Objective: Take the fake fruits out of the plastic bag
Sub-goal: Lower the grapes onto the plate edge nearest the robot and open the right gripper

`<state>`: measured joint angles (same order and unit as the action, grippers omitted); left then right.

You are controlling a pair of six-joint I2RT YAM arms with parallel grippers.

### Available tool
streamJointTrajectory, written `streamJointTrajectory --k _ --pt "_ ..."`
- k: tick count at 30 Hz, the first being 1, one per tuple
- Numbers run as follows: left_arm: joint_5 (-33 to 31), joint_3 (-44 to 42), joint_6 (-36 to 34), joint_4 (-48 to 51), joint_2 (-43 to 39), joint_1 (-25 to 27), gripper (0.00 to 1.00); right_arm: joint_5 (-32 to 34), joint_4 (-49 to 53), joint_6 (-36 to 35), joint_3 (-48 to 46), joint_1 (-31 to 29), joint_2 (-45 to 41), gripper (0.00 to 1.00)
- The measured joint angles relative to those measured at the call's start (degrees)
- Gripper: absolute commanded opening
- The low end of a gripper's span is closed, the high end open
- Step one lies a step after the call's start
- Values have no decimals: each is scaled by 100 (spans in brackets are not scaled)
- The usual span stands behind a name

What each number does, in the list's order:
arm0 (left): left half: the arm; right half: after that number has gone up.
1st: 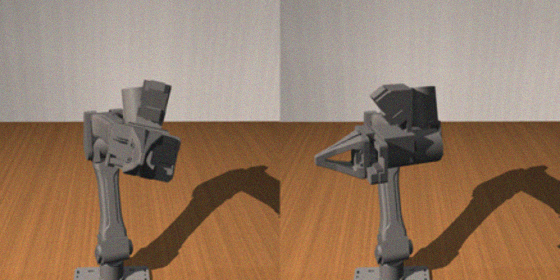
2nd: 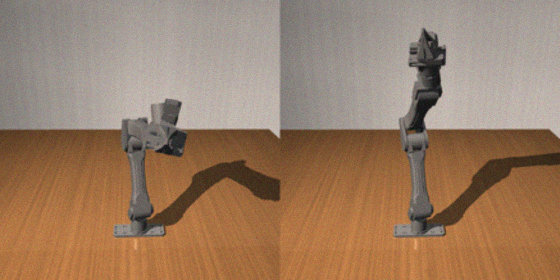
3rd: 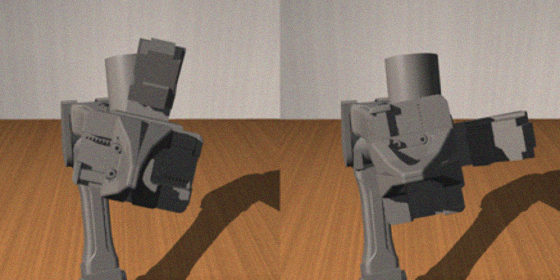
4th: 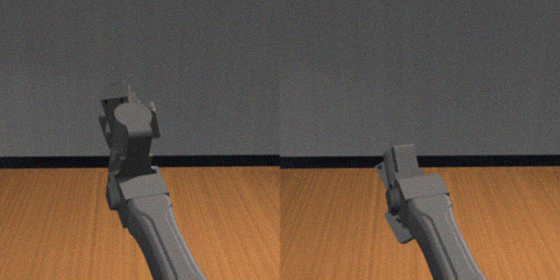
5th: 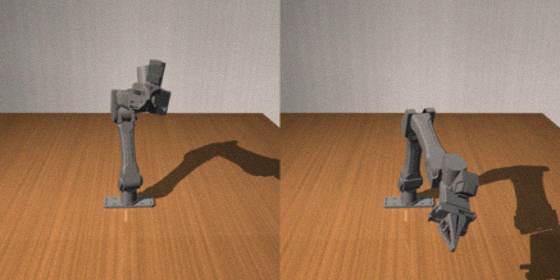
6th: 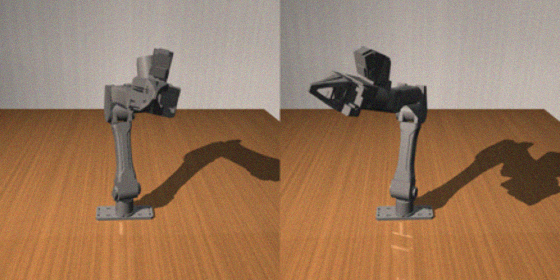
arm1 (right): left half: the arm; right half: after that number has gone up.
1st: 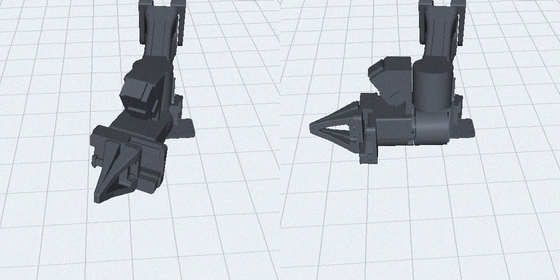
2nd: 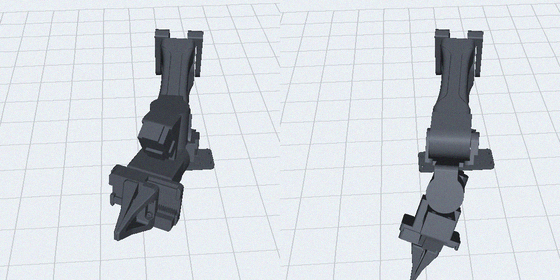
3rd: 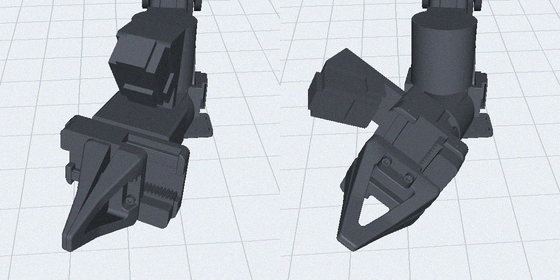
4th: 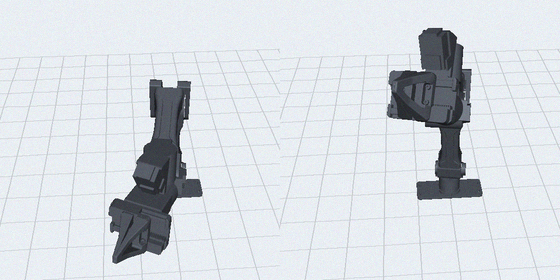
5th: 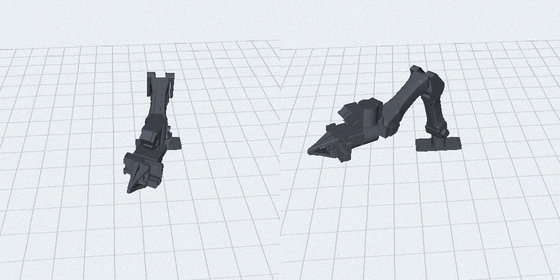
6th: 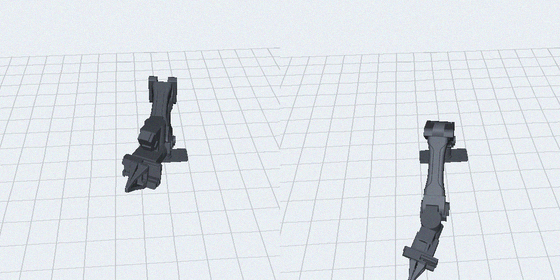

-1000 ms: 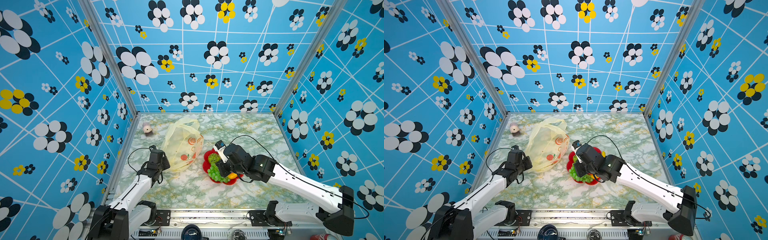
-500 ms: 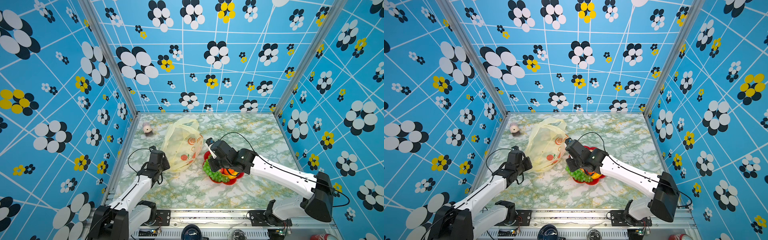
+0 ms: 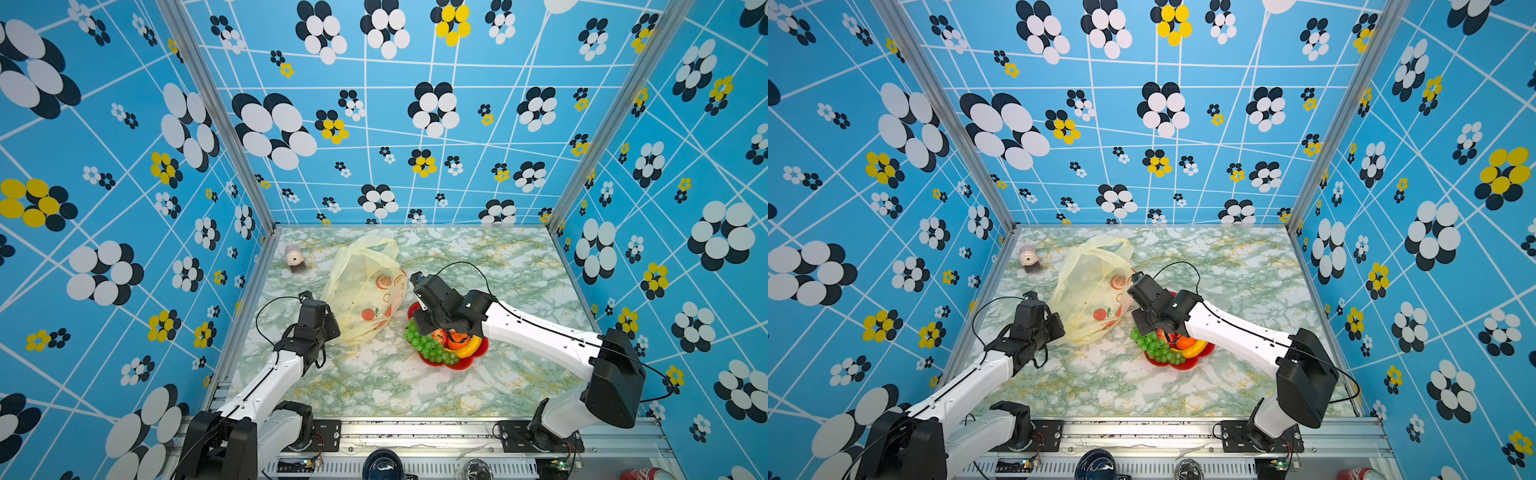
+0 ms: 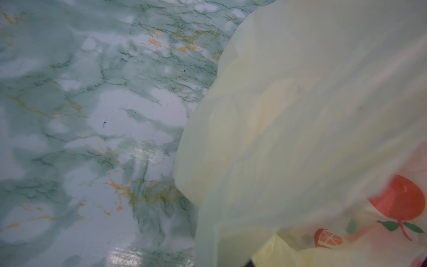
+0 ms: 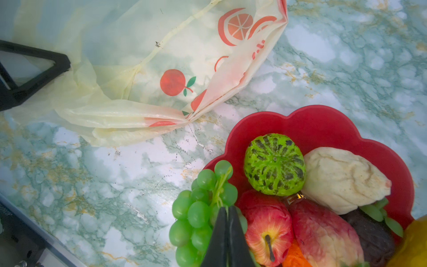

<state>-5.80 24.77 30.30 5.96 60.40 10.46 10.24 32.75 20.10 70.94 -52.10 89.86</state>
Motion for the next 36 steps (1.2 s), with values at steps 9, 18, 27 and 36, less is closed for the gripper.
streamJointTrajectory --k 9,18,27,36 --pt "101 0 -57 -39 116 4 0 144 76 -61 61 55 109 20" --pt "44 109 -85 188 216 177 0 243 599 -173 267 107 -295 66" --pt "-109 1263 -149 828 560 503 0 1019 1530 -214 63 245 -2330 90" --pt "31 3403 -1060 1163 2494 1071 0 1989 1484 509 -1523 728 -3965 99"
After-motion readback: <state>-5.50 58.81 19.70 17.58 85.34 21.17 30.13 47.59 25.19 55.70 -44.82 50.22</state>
